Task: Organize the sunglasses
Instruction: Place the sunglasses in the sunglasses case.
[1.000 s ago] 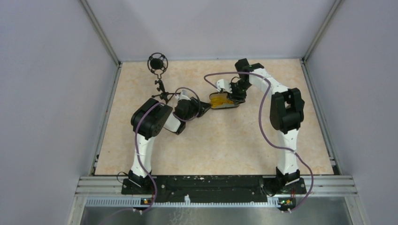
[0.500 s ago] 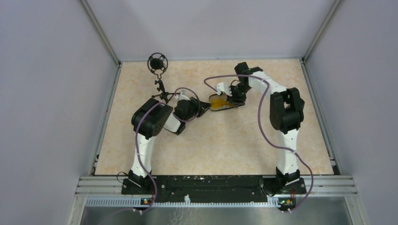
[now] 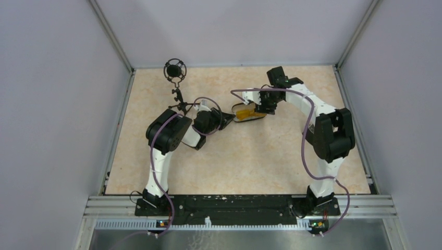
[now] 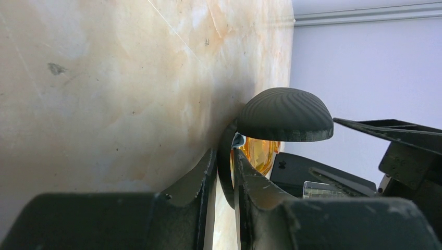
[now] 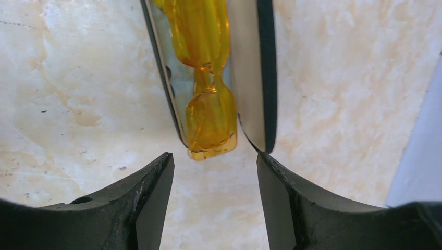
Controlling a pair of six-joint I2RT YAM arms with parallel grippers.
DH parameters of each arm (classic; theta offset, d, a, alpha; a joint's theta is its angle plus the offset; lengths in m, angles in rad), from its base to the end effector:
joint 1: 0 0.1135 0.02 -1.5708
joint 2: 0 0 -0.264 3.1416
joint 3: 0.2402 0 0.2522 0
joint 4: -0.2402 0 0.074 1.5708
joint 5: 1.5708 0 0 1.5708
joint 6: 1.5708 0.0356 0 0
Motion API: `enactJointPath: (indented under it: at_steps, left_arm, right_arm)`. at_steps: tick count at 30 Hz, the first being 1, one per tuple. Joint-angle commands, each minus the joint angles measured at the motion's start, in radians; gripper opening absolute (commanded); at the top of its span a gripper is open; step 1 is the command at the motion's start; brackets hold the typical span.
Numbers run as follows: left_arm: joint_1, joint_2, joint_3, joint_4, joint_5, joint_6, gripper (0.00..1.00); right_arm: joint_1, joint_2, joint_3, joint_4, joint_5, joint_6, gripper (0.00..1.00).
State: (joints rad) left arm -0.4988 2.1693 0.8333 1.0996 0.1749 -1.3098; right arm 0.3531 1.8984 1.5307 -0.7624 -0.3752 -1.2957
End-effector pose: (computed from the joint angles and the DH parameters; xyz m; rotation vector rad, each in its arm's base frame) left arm 0.3396 -0.1921 0.0818 -0.6784 1.9392 -1.3801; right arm 0.3716 0.1508 0.2345 -1.9673 1.6703 0.1739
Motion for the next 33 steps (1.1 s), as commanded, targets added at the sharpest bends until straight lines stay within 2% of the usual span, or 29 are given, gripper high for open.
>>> enactJointPath:
  at_steps: [1,4,9,14,25,33]
  left_arm:
    - [-0.003,0.017,0.003,0.083,0.0,0.007,0.24]
    - [-0.003,0.016,0.002,0.084,-0.001,0.009,0.24]
    - [-0.003,0.016,0.003,0.086,0.002,0.011,0.24]
    - [-0.003,0.016,-0.001,0.093,0.002,0.009,0.24]
    - [-0.001,0.01,-0.023,0.126,0.011,0.003,0.24]
    - [-0.001,-0.016,-0.07,0.151,-0.013,-0.002,0.32]
  right_arm:
    - [0.01,-0.047,-0.022,0.058,0.001,-0.006,0.6]
    - [0.01,-0.021,-0.029,0.062,0.041,-0.01,0.58]
    - [0.005,0.023,-0.026,0.082,0.083,0.002,0.44]
    - [0.0,0.049,-0.006,0.09,0.085,0.018,0.34]
    - [0.013,0.11,0.035,0.087,0.05,0.06,0.3]
    - [0.027,0.12,0.048,0.078,0.027,0.075,0.29]
